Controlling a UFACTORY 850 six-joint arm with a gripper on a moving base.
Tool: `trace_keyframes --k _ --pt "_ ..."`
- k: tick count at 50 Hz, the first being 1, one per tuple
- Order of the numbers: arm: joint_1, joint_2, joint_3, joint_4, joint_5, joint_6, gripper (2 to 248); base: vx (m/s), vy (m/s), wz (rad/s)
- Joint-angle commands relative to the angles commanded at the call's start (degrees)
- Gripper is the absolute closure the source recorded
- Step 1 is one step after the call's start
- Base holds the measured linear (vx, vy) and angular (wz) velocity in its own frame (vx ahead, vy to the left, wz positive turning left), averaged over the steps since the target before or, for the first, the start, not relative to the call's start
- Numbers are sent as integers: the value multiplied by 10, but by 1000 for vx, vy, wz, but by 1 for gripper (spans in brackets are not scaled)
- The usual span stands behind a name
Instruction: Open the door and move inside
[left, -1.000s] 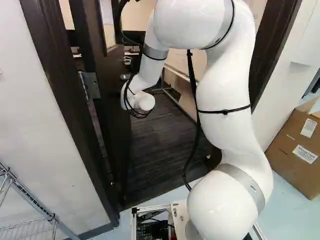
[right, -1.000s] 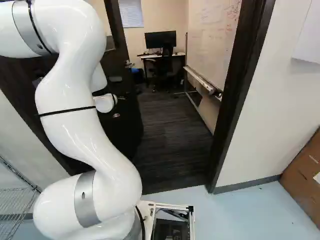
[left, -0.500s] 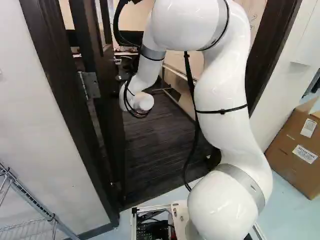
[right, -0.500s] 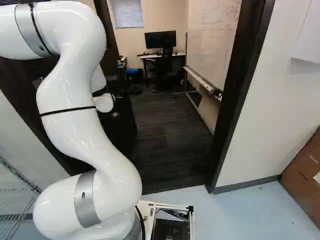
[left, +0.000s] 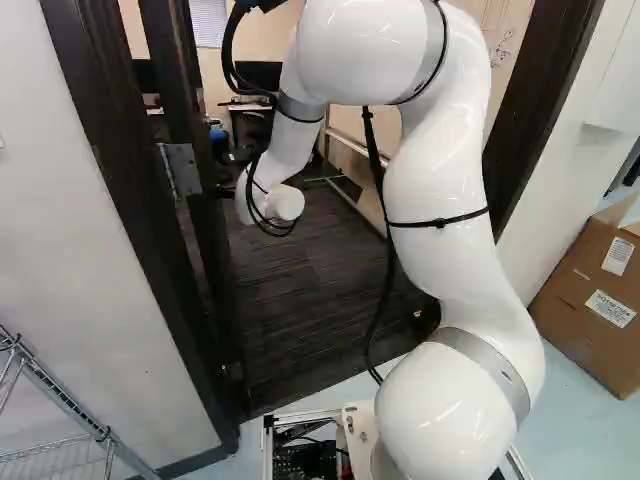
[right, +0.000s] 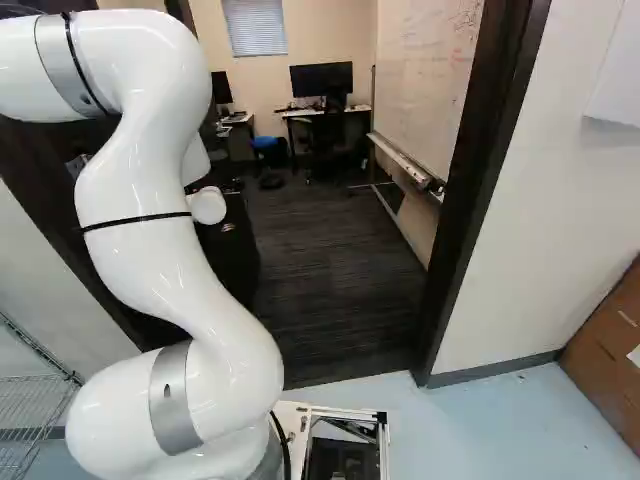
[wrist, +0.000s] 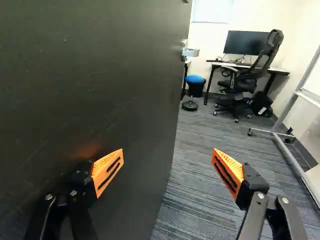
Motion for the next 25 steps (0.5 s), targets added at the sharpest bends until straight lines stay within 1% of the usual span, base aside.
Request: trace_keyframes --k 25 --pt "1 -2 -3 0 0 0 3 0 0 0"
